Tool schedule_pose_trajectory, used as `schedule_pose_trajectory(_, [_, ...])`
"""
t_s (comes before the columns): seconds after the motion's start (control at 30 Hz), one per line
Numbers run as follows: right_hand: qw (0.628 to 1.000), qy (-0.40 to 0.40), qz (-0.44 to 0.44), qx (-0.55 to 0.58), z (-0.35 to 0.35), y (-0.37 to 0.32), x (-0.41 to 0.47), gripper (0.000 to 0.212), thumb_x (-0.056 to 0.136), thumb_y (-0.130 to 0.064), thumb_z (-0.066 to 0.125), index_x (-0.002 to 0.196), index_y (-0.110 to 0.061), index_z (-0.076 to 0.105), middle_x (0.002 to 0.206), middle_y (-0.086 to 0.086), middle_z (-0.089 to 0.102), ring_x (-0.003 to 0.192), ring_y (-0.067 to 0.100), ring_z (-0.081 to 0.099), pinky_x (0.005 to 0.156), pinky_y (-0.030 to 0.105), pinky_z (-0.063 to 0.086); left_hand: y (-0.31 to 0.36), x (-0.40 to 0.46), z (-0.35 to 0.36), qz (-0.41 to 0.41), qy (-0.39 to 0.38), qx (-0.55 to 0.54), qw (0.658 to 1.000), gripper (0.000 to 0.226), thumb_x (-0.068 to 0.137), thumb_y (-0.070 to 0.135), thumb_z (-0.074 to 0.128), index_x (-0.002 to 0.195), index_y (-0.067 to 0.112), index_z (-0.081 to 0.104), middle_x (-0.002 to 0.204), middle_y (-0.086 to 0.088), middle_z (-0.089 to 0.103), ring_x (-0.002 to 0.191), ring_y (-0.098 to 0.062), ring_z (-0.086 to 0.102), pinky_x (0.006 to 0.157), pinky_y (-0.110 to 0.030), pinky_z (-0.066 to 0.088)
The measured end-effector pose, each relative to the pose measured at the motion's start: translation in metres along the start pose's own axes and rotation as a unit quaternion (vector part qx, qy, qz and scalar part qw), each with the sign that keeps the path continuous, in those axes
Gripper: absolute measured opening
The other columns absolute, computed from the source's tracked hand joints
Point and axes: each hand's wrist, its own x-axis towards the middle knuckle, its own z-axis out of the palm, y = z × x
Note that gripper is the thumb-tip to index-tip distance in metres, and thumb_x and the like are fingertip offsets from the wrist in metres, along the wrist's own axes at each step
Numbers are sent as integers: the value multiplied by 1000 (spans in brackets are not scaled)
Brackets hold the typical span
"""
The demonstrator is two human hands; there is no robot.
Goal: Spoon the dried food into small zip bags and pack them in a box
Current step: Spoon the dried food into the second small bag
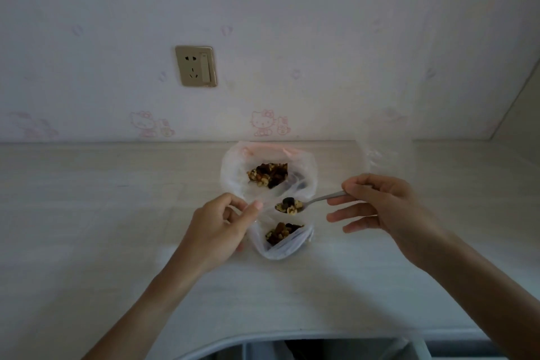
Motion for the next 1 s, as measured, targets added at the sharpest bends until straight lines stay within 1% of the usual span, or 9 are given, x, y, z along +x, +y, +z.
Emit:
schedule_pose_trajectory(0.13, [998,2,-26,-54,-1,2,-3,15,103,-12,58,104,1,64,93,16,79,79,38,78,56,39,63,2,-1,7,-6,-15,-66,998,15,98,34,69,92,21,70,69,-3,73,56,-14,69,59,-24,48])
schedule_pose_trajectory(0.27, [962,-4,-153,-227,-4,0,-9,9,103,-14,58,97,-12,65,89,-2,80,78,19,79,59,40,63,5,-3,8,31,7,-58,998,9,98,26,71,90,22,69,65,-3,73,55,-15,69,56,-19,45])
schedule_pose_trajectory(0.37, [862,-22,-308,-401,-7,-3,-19,15,105,-28,51,100,-20,63,86,-11,77,78,2,75,60,29,61,8,-2,5,61,18,-47,997,10,97,24,72,87,24,69,60,-2,71,53,-14,67,53,-17,43])
schedule_pose_trajectory(0.5, [678,-71,-429,-593,-8,-10,-27,17,109,-26,46,111,-19,61,73,-2,62,52,14,54,48,37,50,11,3,0,71,7,-45,996,10,97,24,73,87,23,70,56,-2,69,47,-8,59,57,-25,44])
schedule_pose_trajectory(0.6, [621,-85,-454,-633,-7,-13,-27,11,107,-21,50,113,-18,60,67,1,56,48,17,47,44,38,47,10,7,-4,69,3,-47,996,10,96,23,73,87,21,70,54,-3,68,45,-6,56,57,-28,44])
schedule_pose_trajectory(0.67, [667,-74,-448,-591,-9,-14,-24,17,109,-29,45,112,-22,59,70,-2,61,50,14,53,46,37,49,8,7,-5,67,2,-33,997,9,97,23,73,88,22,70,55,-2,69,44,-5,57,56,-27,44])
schedule_pose_trajectory(0.73, [776,-56,-404,-481,-10,-14,-22,17,108,-33,46,109,-23,60,79,-6,72,63,10,69,54,33,58,4,7,-5,64,6,-21,998,9,97,23,73,88,24,70,56,-2,69,45,-5,59,57,-26,45])
schedule_pose_trajectory(0.83, [918,-18,-304,-256,-9,-10,-14,7,104,-15,58,102,-12,63,88,0,79,80,17,79,65,35,64,-1,7,-4,66,13,-9,998,9,96,29,73,89,24,69,57,-1,69,47,-4,62,53,-17,45])
schedule_pose_trajectory(1.0, [989,13,-145,-28,-3,-1,6,10,104,-8,56,100,-4,65,89,20,78,81,40,78,63,40,64,-11,16,-10,75,52,-10,996,32,90,61,69,82,30,66,58,3,68,47,-4,61,50,-13,43])
